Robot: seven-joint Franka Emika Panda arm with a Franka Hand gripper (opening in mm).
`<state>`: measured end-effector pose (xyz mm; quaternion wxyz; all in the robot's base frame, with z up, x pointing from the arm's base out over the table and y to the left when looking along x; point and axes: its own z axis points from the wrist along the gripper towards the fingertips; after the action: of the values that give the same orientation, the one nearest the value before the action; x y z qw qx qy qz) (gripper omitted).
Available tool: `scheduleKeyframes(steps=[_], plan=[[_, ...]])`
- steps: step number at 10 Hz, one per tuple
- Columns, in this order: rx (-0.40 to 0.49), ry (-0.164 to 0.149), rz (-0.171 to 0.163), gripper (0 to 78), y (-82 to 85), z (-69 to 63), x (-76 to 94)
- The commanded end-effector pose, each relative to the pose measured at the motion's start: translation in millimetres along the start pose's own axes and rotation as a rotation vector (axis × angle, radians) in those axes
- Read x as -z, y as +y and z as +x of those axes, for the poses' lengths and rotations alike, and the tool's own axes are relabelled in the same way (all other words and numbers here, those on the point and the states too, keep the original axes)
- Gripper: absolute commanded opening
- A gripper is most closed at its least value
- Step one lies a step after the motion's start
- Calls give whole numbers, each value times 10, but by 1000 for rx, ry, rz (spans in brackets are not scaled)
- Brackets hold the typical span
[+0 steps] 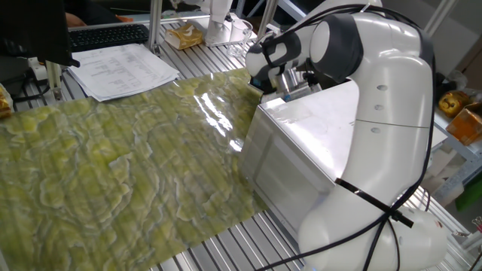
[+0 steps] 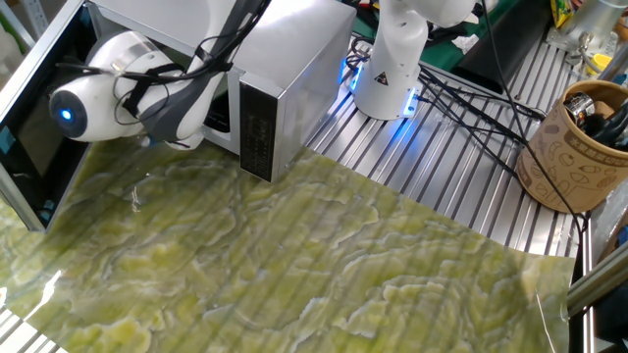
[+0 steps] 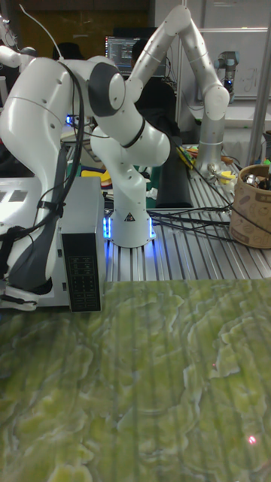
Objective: Put the bowl into the microwave
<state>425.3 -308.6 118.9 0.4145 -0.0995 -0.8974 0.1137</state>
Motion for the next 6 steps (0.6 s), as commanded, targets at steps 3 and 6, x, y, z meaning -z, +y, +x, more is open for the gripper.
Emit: scheduleKeyframes(steps=[3, 6], plan=[[-70, -116, -20, 775, -109, -91, 680], [-79, -140, -8, 775, -189, -127, 826]])
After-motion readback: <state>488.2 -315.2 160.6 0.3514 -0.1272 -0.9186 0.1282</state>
